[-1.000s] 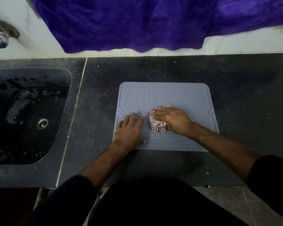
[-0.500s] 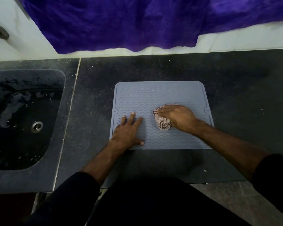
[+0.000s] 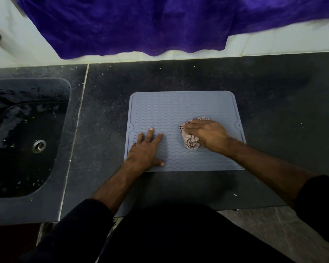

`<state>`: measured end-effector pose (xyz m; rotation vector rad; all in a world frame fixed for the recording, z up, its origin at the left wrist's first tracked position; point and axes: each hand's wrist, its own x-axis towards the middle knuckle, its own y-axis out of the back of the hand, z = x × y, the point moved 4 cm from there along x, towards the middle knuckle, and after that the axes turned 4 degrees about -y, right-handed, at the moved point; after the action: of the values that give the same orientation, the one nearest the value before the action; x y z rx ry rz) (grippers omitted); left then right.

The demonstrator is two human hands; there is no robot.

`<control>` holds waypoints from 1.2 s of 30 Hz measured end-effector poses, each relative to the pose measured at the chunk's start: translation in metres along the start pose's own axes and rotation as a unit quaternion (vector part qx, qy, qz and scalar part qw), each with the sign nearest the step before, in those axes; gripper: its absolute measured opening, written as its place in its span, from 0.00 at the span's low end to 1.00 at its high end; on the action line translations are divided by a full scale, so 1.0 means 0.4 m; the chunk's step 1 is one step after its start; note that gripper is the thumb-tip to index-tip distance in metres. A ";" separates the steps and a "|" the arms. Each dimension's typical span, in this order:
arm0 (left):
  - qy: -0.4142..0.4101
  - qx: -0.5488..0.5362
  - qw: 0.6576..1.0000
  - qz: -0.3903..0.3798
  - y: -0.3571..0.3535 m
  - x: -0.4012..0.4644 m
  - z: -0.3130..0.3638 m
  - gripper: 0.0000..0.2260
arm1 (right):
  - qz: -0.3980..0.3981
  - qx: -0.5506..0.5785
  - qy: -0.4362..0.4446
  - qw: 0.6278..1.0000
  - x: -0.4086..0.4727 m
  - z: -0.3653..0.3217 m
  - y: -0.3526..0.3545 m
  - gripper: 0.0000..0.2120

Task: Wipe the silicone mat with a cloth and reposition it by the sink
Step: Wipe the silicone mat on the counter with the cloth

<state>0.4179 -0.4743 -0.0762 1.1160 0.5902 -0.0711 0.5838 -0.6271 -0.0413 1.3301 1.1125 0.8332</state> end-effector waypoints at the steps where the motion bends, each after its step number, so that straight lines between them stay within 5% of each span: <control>1: 0.000 -0.002 1.000 0.000 0.001 -0.001 -0.001 0.49 | 0.004 0.002 0.005 1.000 -0.004 0.000 -0.002 0.28; 36: -0.001 -0.013 1.000 0.000 0.000 0.000 -0.003 0.49 | -0.012 0.028 -0.078 0.997 -0.102 0.150 0.049 0.23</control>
<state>0.4172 -0.4732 -0.0766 1.0910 0.5891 -0.0645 0.6311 -0.6822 -0.0219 1.4008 1.0334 0.6736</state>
